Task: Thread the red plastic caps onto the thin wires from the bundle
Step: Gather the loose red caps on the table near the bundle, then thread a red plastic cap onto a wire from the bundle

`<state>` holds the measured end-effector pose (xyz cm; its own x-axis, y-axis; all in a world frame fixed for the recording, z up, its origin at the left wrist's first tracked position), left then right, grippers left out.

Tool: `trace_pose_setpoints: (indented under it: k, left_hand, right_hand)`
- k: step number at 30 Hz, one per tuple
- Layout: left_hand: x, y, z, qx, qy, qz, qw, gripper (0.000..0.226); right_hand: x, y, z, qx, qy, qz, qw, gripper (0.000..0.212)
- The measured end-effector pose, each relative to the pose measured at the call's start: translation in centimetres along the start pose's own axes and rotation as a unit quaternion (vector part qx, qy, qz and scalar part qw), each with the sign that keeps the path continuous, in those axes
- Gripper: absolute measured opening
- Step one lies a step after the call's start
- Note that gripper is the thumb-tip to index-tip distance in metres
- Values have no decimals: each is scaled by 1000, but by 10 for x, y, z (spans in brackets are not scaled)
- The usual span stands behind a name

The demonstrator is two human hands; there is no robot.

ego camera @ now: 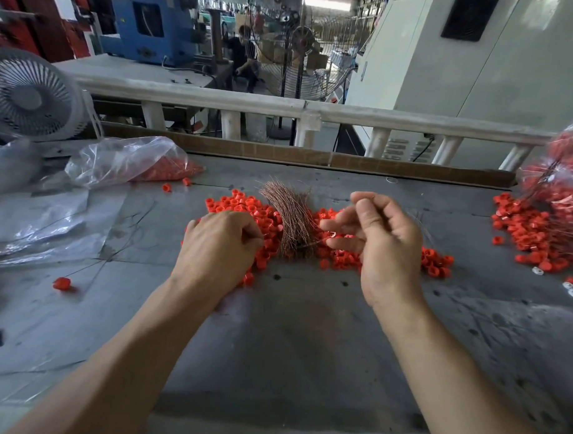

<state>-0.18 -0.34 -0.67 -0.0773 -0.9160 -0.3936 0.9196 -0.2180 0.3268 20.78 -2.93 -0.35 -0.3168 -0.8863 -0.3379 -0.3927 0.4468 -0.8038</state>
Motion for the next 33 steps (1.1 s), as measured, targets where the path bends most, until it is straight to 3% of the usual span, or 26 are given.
trace_pose_setpoints:
  k: [8, 15, 29, 33]
  left_hand:
    - [-1, -3, -7, -68, -73, -37, 994, 14]
    - [-3, -4, -12, -94, -89, -49, 990, 16]
    - [-3, -3, -18, -99, -34, -86, 991, 13]
    - [-3, 3, -14, 11, -1, -59, 998, 8]
  right_hand:
    - [-5, 0, 11, -11, 88, -85, 992, 21]
    - [-2, 10, 7, 44, 40, -141, 988, 23]
    - [8, 15, -1, 109, -20, -140, 984, 11]
    - [10, 16, -3, 124, -28, -133, 983, 11]
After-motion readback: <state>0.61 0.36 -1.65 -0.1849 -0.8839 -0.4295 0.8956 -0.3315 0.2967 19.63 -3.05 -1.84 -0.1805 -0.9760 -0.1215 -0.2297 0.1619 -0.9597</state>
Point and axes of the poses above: each hand's wrist, its own x-axis away from the middle knuckle, its own z-axis out of the back of the hand, y = z × x, the point moved 1 cm from there along -x, towards the middle knuckle, and after that the axes turned 12 degrees about -x, right-handed, at the moved point
